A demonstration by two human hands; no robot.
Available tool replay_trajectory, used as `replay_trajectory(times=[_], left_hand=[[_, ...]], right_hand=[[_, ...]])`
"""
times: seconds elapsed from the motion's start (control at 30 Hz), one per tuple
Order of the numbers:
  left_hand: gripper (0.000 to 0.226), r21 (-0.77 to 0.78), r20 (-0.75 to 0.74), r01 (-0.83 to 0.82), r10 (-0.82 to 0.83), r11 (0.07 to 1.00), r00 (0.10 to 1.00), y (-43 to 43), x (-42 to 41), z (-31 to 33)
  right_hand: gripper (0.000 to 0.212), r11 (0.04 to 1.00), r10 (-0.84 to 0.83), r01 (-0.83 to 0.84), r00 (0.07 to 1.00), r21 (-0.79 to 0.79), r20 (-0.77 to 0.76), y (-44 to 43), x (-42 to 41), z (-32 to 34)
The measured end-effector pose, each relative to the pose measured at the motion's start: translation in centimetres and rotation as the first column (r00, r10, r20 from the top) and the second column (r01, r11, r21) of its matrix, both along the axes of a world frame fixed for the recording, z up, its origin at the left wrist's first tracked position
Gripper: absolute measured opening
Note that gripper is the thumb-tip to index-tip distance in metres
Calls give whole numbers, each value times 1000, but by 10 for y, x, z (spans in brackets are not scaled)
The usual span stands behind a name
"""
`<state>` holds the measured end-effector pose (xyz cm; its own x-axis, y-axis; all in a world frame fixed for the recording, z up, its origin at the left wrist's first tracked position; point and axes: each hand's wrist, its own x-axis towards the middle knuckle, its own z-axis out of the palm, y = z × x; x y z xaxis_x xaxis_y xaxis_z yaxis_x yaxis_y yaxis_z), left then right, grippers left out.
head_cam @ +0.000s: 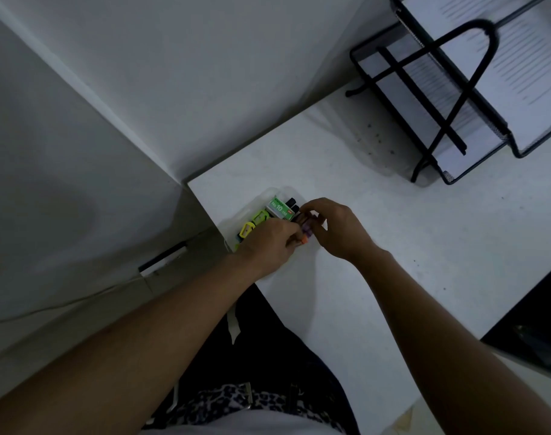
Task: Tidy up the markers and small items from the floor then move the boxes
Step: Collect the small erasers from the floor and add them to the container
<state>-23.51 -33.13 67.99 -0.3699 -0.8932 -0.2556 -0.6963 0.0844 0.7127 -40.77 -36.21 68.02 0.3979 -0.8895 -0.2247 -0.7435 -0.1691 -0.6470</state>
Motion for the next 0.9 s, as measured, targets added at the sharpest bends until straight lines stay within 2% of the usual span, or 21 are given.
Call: replay_trajectory(times=[0.2,0.33,0.43,0.6,0.9], left_hand=[[18,-37,35,4,-3,999,999,2,7,1],[22,-29,51,-3,5,1000,999,2,11,-2],[22,-54,84,75,-70,996,994,3,14,-2],[44,-76,283,266,-235,961,930,8,12,-3],[35,-192,445,339,-226,921,866,5,3,4]], right_hand=[[33,999,37,-37,996,11,-75,-1,2,-1],[29,1000,13,-12,998,13,-68,-1,3,-3],[30,1000,-14,15,999,5,-32,-1,2,-5],[33,1000,-14,14,1000,1,4,2,-1,-6],[25,999,-32,31,999,-42,-3,5,3,-5]])
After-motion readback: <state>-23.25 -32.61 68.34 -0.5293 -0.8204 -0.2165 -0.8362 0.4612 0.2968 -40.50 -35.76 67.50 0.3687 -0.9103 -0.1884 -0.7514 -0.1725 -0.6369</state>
